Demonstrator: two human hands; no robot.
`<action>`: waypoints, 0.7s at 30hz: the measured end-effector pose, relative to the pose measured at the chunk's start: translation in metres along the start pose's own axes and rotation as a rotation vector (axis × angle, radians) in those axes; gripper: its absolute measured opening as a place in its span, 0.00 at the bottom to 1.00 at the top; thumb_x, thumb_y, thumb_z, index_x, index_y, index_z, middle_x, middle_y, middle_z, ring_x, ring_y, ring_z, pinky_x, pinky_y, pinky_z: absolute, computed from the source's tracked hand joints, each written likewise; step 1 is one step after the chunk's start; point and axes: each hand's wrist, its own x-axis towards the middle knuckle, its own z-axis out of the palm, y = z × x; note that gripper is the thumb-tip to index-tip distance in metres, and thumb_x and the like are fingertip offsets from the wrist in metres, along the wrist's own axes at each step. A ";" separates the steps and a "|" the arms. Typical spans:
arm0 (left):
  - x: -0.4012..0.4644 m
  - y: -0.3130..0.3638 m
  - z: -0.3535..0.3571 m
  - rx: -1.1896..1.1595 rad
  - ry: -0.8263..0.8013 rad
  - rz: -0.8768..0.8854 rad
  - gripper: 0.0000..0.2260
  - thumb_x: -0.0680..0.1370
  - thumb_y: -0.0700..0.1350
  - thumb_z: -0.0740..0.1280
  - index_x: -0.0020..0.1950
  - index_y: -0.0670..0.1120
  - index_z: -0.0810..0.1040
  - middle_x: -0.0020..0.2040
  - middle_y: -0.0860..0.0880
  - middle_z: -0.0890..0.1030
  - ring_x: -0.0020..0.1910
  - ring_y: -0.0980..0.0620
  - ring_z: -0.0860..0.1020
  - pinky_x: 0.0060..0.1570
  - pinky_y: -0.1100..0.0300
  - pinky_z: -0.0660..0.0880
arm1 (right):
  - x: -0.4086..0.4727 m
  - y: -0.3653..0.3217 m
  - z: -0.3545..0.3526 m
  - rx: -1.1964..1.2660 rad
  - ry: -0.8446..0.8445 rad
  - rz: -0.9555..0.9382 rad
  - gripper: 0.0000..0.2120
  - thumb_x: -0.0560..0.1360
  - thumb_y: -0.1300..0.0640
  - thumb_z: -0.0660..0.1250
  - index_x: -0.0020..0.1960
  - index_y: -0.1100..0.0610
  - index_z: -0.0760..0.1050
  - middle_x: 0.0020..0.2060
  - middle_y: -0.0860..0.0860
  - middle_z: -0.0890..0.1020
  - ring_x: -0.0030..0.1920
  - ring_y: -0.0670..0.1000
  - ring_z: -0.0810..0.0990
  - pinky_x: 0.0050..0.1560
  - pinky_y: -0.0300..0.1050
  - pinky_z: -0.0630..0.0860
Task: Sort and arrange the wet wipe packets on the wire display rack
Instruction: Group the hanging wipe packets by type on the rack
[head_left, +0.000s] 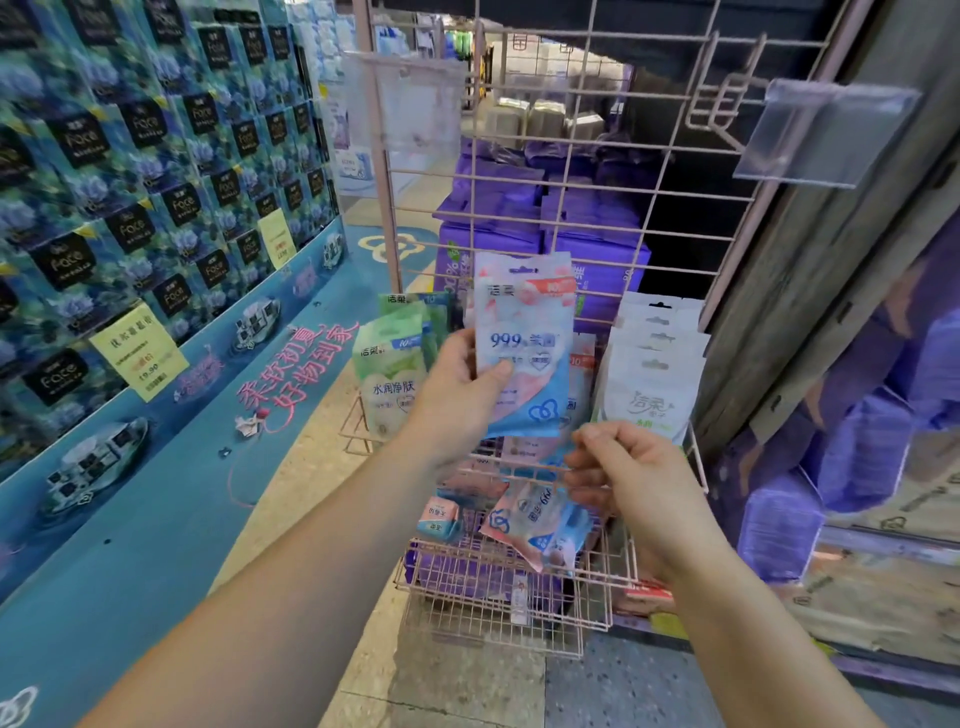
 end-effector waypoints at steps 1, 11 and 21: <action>0.005 -0.003 0.007 0.118 -0.041 -0.011 0.13 0.79 0.37 0.63 0.62 0.47 0.70 0.54 0.49 0.81 0.51 0.51 0.80 0.50 0.58 0.78 | 0.001 0.000 -0.002 -0.001 0.031 -0.019 0.09 0.78 0.59 0.63 0.41 0.57 0.78 0.30 0.49 0.81 0.30 0.47 0.79 0.33 0.40 0.78; 0.017 0.002 0.035 0.674 -0.117 -0.094 0.19 0.72 0.47 0.73 0.59 0.46 0.72 0.55 0.47 0.80 0.51 0.47 0.79 0.50 0.56 0.76 | 0.003 0.009 -0.016 -0.108 0.075 -0.010 0.08 0.78 0.59 0.64 0.42 0.56 0.79 0.32 0.50 0.83 0.31 0.44 0.80 0.37 0.42 0.77; -0.001 -0.012 0.000 0.060 0.015 -0.081 0.17 0.69 0.34 0.74 0.53 0.48 0.75 0.49 0.47 0.83 0.49 0.47 0.82 0.45 0.59 0.79 | 0.010 0.000 -0.012 -0.181 0.103 -0.142 0.06 0.76 0.60 0.67 0.49 0.50 0.76 0.42 0.48 0.82 0.35 0.48 0.83 0.36 0.40 0.79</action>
